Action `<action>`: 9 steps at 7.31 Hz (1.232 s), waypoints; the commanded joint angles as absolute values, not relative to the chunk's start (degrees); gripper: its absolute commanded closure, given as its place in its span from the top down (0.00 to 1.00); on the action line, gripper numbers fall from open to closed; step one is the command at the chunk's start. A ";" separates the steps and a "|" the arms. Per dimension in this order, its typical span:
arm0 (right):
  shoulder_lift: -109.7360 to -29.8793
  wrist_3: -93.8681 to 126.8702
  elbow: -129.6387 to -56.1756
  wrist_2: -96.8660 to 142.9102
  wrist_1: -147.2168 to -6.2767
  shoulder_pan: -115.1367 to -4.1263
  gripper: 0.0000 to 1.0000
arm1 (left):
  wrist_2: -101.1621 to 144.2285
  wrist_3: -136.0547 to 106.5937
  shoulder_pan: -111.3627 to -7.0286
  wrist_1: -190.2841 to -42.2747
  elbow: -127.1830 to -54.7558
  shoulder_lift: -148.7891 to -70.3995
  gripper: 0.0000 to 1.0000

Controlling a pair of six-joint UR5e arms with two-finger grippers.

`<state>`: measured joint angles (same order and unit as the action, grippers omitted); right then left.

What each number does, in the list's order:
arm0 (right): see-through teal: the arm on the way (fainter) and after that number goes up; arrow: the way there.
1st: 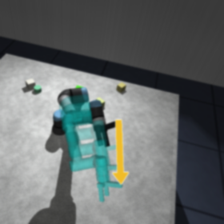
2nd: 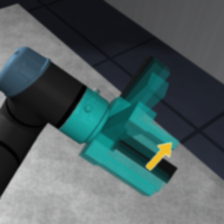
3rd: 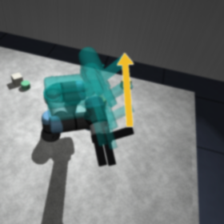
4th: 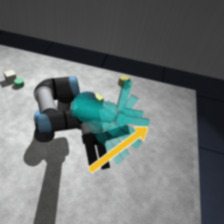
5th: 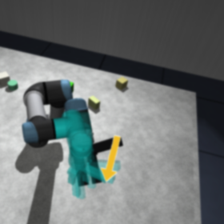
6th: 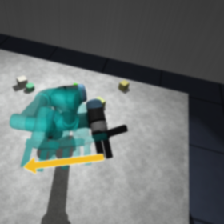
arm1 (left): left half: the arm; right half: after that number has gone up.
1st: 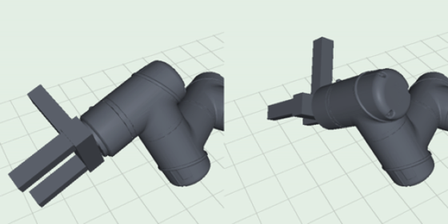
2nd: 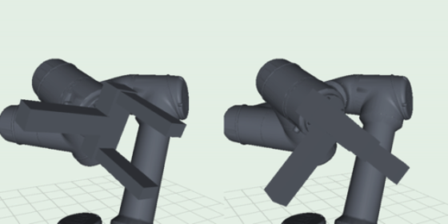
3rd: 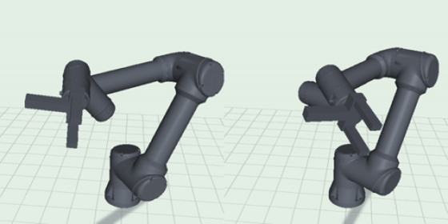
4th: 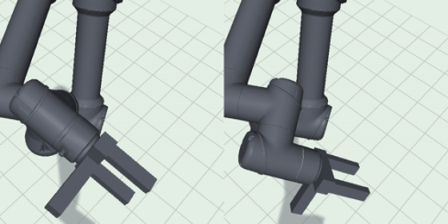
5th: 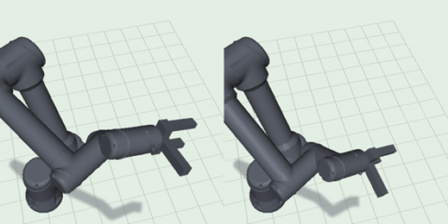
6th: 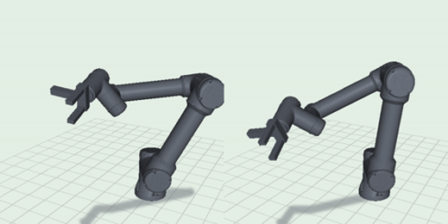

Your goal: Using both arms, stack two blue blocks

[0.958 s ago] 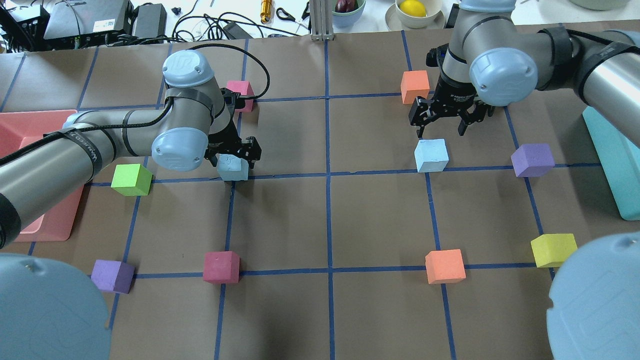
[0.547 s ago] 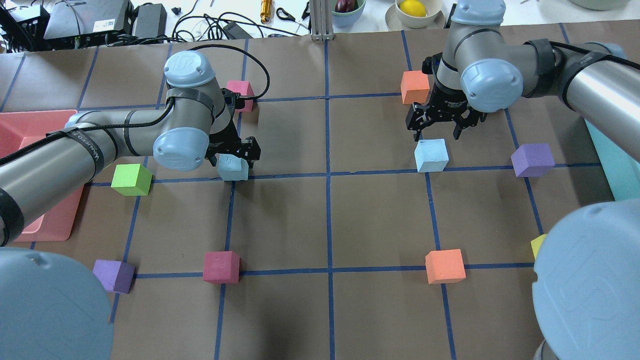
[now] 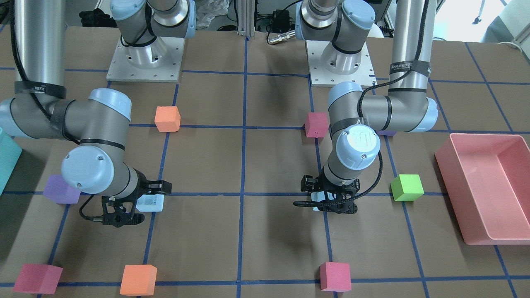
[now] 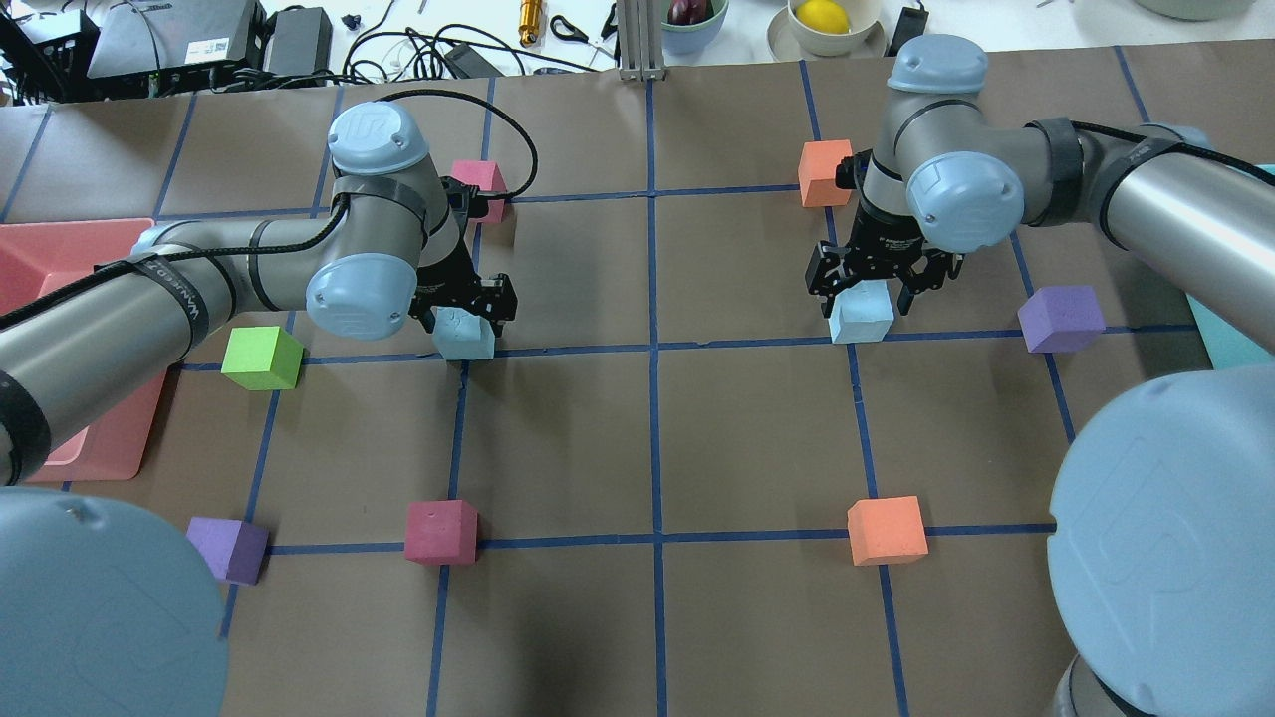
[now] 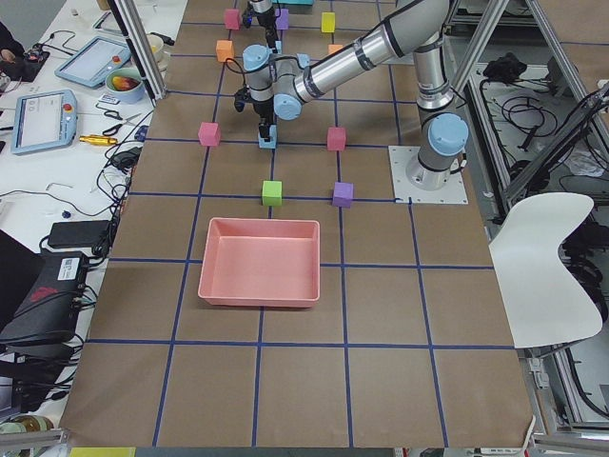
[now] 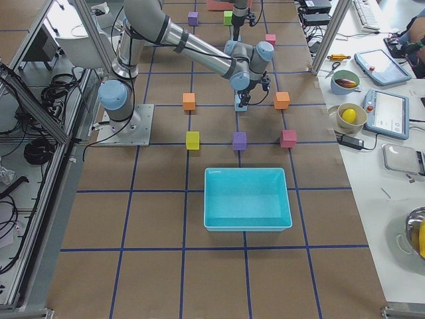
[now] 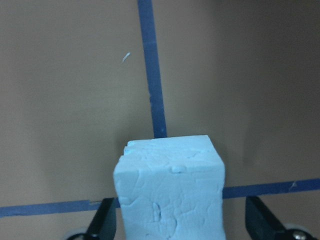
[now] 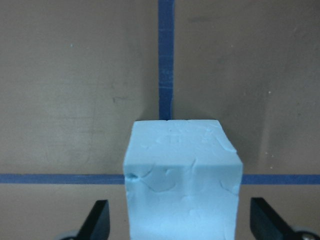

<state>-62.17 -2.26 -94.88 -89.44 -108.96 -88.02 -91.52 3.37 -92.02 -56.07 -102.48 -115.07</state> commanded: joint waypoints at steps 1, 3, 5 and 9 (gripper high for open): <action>-62.05 -1.59 -95.27 -89.38 -109.94 -87.80 0.81 | -91.49 3.25 -92.02 -56.07 -102.39 -115.22 0.87; -62.14 -1.50 -95.01 -89.30 -109.95 -87.71 0.04 | -91.49 2.99 -92.02 -56.07 -102.39 -115.31 0.86; -62.57 -1.41 -94.14 -89.30 -109.69 -87.71 0.00 | -91.41 3.34 -92.02 -55.99 -102.22 -115.31 0.58; -72.22 9.56 -97.10 -83.78 -98.89 -94.62 0.00 | -91.23 3.60 -92.02 -53.70 -102.66 -115.31 0.02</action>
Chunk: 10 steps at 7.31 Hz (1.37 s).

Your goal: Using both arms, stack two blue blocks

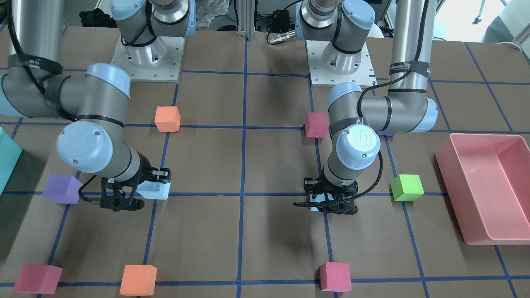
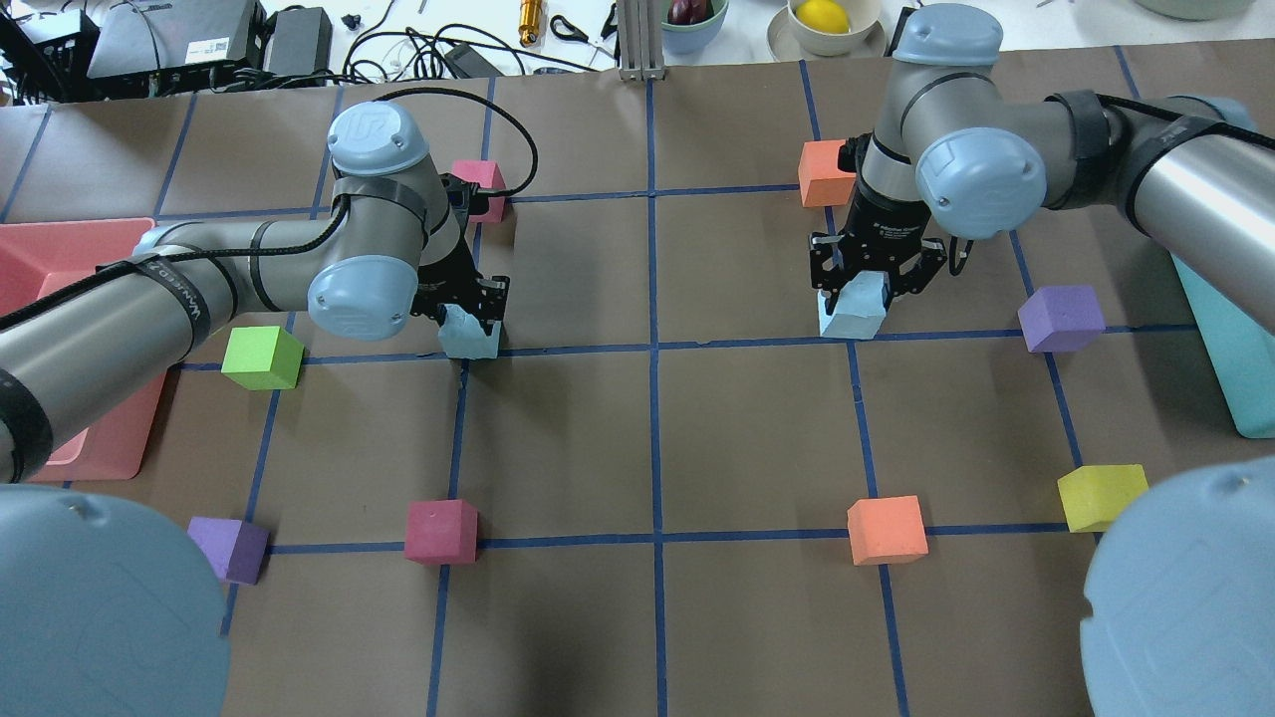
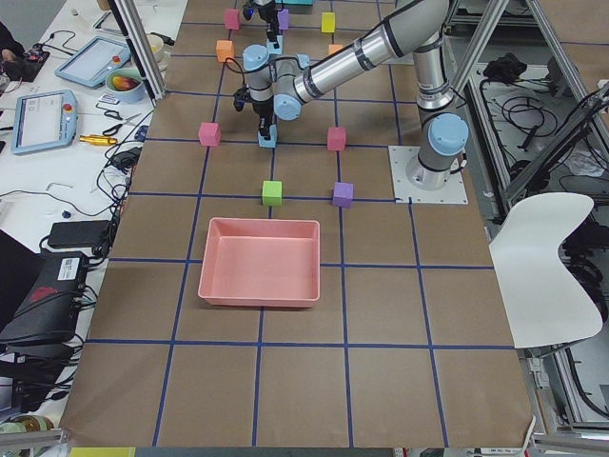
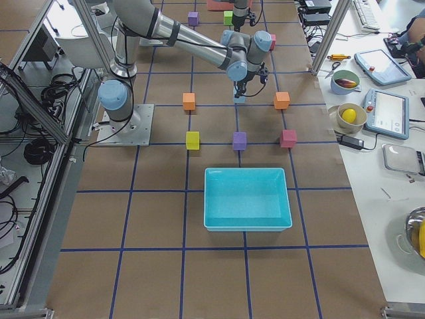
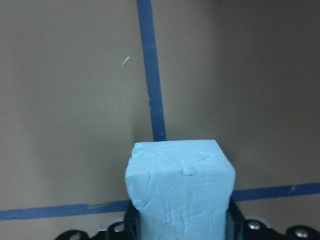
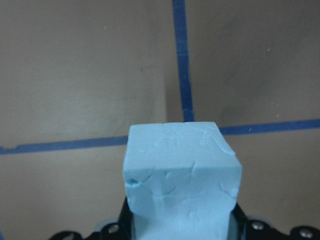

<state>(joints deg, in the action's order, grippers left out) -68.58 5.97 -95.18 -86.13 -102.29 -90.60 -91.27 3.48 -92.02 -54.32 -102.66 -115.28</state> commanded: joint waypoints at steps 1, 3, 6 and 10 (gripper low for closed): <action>-73.20 16.80 -99.64 -83.50 -99.66 -98.75 0.00 | -91.14 3.52 -91.76 -53.70 -102.13 -115.23 0.00; -73.39 22.31 -100.90 -83.41 -100.37 -107.36 0.00 | -91.14 3.52 -91.58 -53.70 -101.95 -114.96 0.00; -72.07 26.28 -106.40 -83.41 -114.63 -114.42 0.00 | -91.41 3.52 -91.50 -53.70 -101.69 -114.35 0.00; -72.51 26.46 -114.87 -82.36 -127.18 -115.14 0.00 | -91.58 3.43 -91.84 -53.96 -101.87 -112.77 0.00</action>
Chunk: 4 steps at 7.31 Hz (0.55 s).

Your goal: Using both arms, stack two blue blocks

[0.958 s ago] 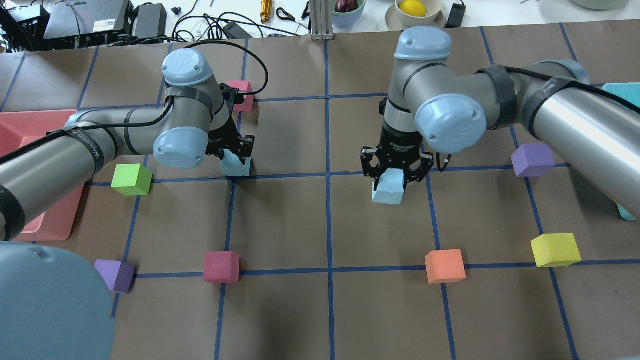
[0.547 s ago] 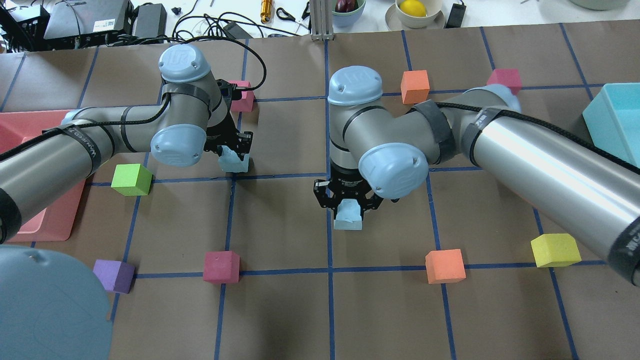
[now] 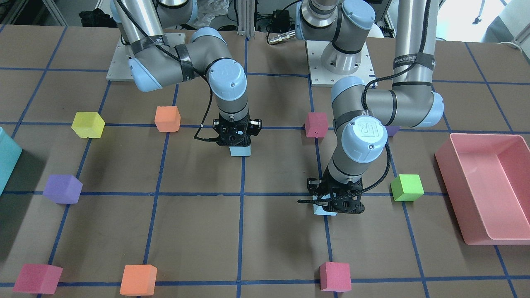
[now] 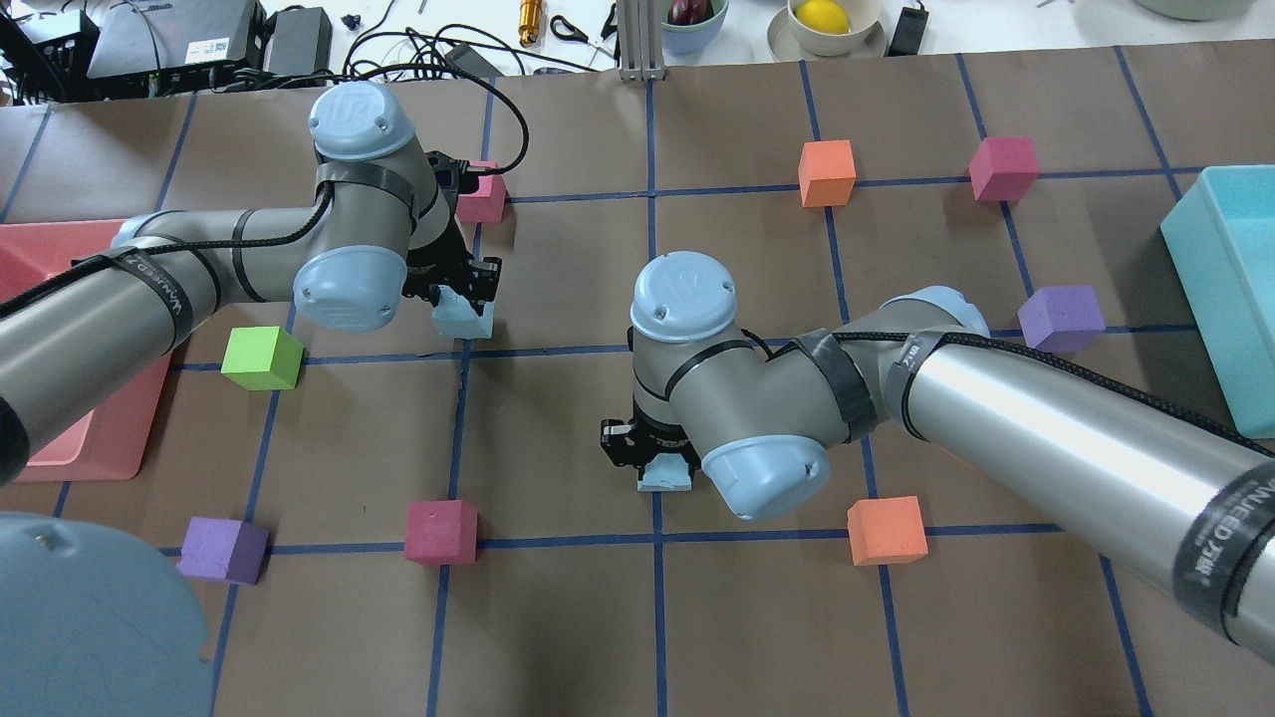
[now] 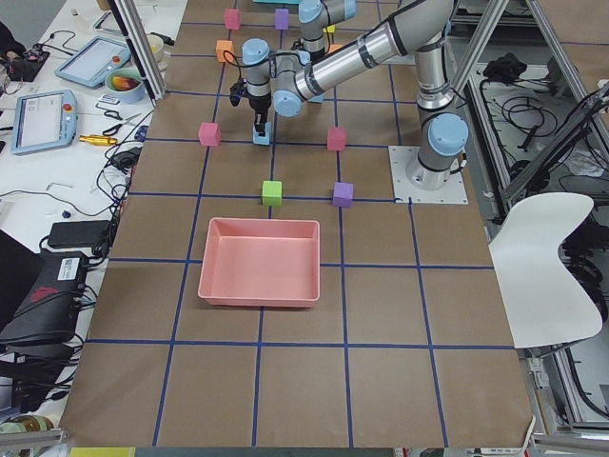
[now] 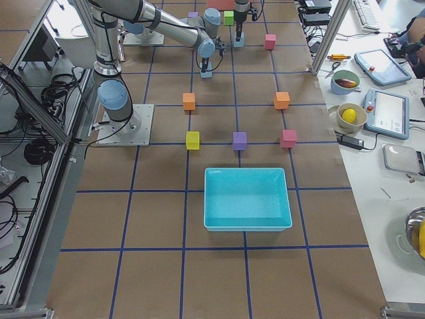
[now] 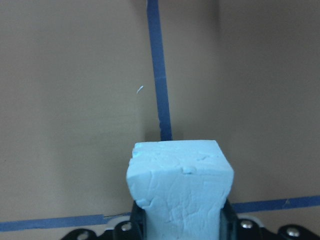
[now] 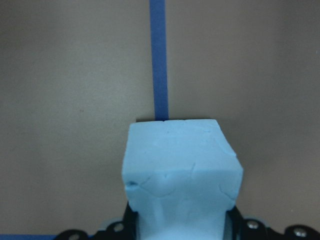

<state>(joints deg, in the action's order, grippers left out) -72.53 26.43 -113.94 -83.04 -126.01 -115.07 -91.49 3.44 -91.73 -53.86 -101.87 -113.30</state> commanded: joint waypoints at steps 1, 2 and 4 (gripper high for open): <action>-72.51 26.54 -114.79 -80.27 -126.74 -115.14 0.00 | -91.50 3.43 -91.85 -54.40 -101.60 -112.24 0.00; -72.60 27.24 -114.87 -80.24 -126.22 -115.14 0.00 | -91.41 3.43 -91.76 -54.67 -101.60 -111.45 0.00; -73.64 28.39 -114.70 -80.33 -124.37 -115.14 0.00 | -91.23 3.43 -91.76 -55.45 -101.60 -110.48 0.00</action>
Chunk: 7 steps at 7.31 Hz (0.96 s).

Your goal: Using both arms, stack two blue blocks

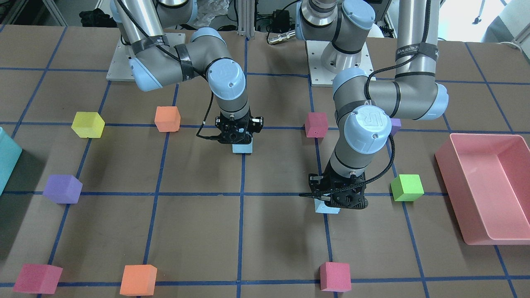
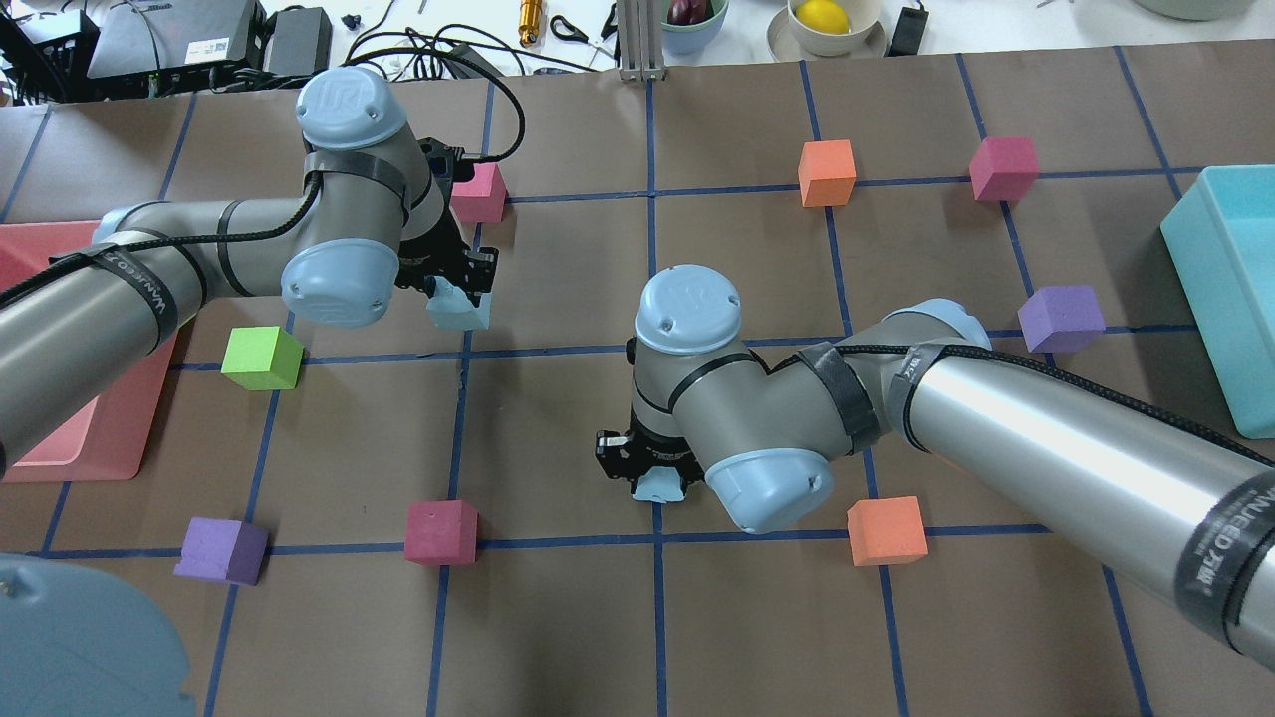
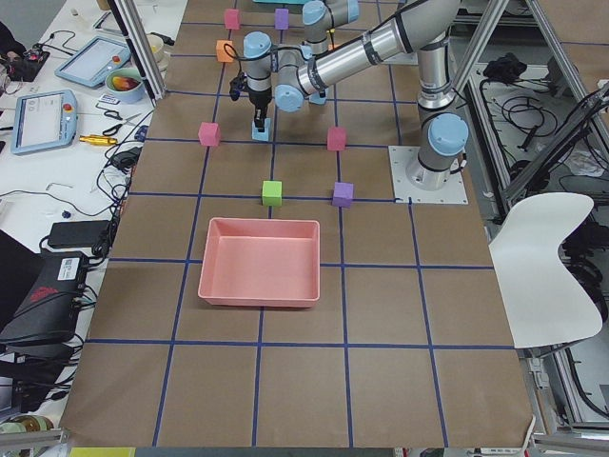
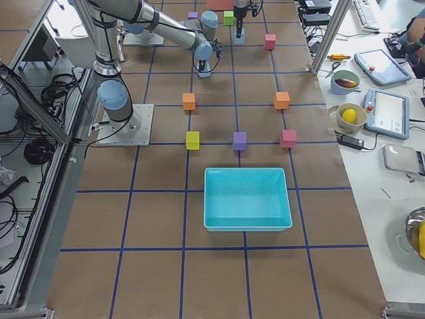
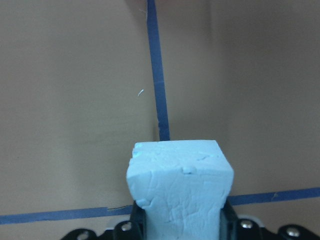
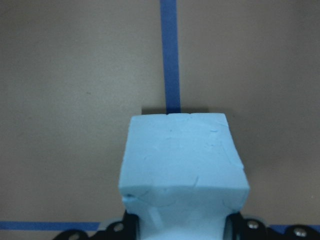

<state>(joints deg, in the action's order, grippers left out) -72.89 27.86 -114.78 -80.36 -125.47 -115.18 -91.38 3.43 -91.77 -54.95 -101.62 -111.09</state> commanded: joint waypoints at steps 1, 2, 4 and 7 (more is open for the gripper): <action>-74.26 28.39 -114.61 -80.51 -122.54 -115.14 0.00 | -91.23 3.43 -91.76 -55.46 -101.60 -110.30 0.00; -74.09 28.30 -114.78 -80.51 -122.52 -115.14 0.02 | -91.14 3.43 -91.76 -55.46 -101.60 -110.30 0.00; -73.83 28.21 -114.61 -80.16 -122.61 -115.14 0.22 | -91.06 3.43 -91.76 -55.46 -101.60 -110.21 0.00; -73.65 28.39 -114.61 -81.03 -123.13 -115.14 0.83 | -91.14 3.43 -91.76 -55.89 -101.51 -109.60 0.00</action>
